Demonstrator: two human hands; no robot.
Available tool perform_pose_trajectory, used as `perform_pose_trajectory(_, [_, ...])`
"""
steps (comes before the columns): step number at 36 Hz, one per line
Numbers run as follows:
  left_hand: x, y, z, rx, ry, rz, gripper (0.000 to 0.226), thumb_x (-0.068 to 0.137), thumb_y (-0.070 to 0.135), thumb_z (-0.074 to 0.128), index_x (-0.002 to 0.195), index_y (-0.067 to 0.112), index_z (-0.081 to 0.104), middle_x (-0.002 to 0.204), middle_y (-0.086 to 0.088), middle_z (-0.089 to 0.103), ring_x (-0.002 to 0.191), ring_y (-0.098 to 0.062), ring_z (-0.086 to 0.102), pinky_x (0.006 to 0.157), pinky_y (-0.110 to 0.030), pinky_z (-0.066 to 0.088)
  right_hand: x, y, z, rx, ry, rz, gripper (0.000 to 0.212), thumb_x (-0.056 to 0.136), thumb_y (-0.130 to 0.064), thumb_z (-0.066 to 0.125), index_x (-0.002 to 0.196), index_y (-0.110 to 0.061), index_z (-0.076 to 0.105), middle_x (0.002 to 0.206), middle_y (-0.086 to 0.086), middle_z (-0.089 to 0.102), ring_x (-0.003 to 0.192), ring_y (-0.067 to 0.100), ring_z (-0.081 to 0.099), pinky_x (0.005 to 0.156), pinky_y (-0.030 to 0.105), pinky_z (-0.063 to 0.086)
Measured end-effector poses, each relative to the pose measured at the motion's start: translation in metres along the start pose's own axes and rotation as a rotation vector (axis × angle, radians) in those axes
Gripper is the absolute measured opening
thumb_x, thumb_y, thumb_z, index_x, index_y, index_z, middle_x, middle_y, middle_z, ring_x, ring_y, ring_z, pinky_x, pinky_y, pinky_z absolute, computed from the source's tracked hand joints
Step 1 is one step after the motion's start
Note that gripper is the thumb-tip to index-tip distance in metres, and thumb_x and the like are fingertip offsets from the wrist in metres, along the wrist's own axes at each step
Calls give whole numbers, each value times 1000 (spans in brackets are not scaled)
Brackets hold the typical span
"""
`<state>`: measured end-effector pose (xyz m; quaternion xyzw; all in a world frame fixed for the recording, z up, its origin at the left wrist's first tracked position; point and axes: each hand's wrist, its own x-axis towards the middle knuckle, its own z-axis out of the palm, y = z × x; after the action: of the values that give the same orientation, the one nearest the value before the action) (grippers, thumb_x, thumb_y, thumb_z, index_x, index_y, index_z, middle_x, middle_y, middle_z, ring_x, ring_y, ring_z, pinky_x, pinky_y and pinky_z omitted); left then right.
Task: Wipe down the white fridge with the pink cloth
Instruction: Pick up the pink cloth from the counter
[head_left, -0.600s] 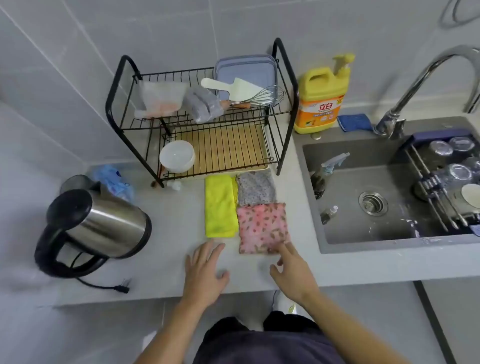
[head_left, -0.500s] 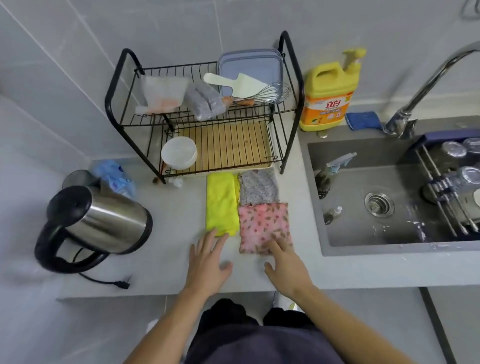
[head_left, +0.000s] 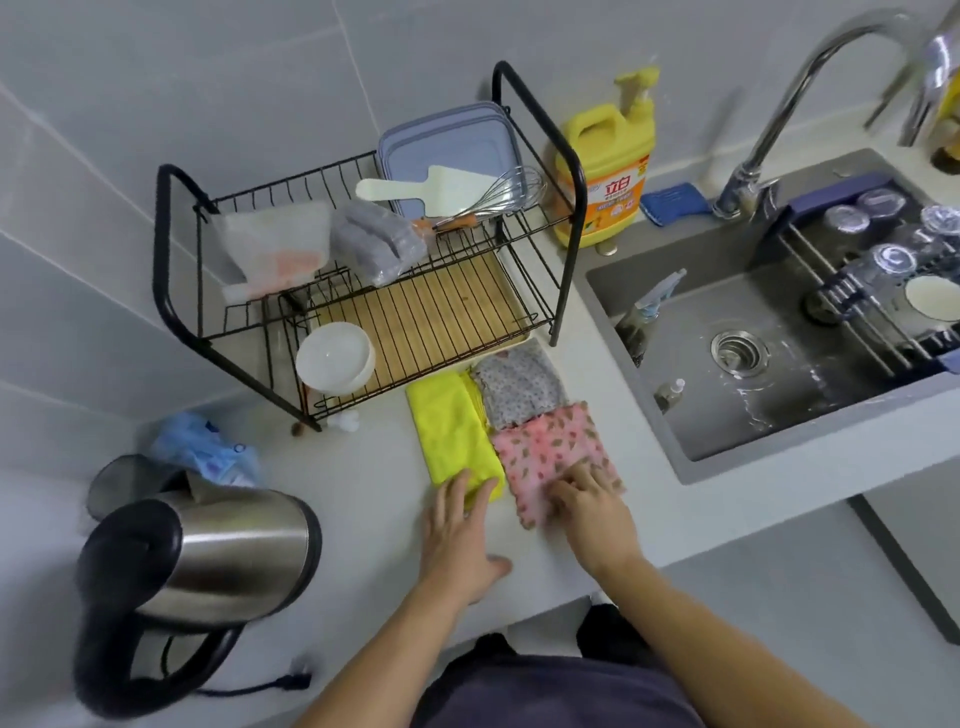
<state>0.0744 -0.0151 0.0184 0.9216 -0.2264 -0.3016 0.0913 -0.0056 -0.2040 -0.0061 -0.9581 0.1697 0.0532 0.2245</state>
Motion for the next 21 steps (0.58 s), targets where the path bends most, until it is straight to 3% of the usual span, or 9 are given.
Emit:
perform_pose_trajectory(2, [2,-2,-4,21,-21,13,110,79,52,81,162,46,10,172,8,-8,159,-24,-10,126,-47,12,-2,-6,1,20,40,49,34,61,10,86,84,-14,77,93,3,67,87,33,68,56,35,57])
perform_pose_trajectory(4, [5,-6,-7,43,-30,29,110,78,58,81,162,46,11,172,7,-7,159,-25,-8,124,-49,15,-3,-10,2,58,37,118,28,73,11,75,91,-11,77,100,5,68,99,35,66,75,40,59])
perform_pose_trajectory(6, [6,-9,-9,63,-32,47,110,77,64,80,161,47,11,171,8,-5,158,-25,-6,122,-49,17,-6,-14,0,85,-7,174,26,85,7,63,105,-8,72,116,9,65,116,35,59,97,42,53])
perform_pose_trajectory(8, [7,-12,-10,71,-26,67,110,76,68,78,160,48,11,171,8,-5,158,-25,-5,121,-50,18,-12,-15,-4,144,-27,242,25,92,1,57,116,-7,61,125,10,59,122,32,52,103,41,45])
perform_pose_trajectory(11, [7,-16,-10,81,-30,80,110,76,72,75,161,48,9,171,6,-4,158,-27,-4,121,-49,18,-29,-19,-13,316,24,346,17,103,-16,46,117,-11,55,119,3,56,110,25,50,97,39,42])
perform_pose_trajectory(15, [3,-9,-12,104,-61,70,108,80,63,77,162,43,10,171,2,-7,158,-31,-1,122,-52,20,-51,-26,-28,508,191,498,23,107,-24,41,85,-20,45,88,-4,54,84,23,48,69,33,36])
perform_pose_trajectory(18, [3,5,-17,74,-109,34,102,82,46,80,162,36,16,169,0,-10,156,-33,5,121,-56,24,-65,-25,-41,617,294,627,26,104,-18,42,78,-19,38,82,3,51,81,27,48,68,34,38])
perform_pose_trajectory(21, [2,23,-23,77,-103,35,91,85,45,78,159,32,26,169,-1,-3,155,-30,10,118,-52,27,-84,-15,-54,736,410,757,27,107,-21,38,81,-16,43,81,5,58,78,28,54,67,40,40])
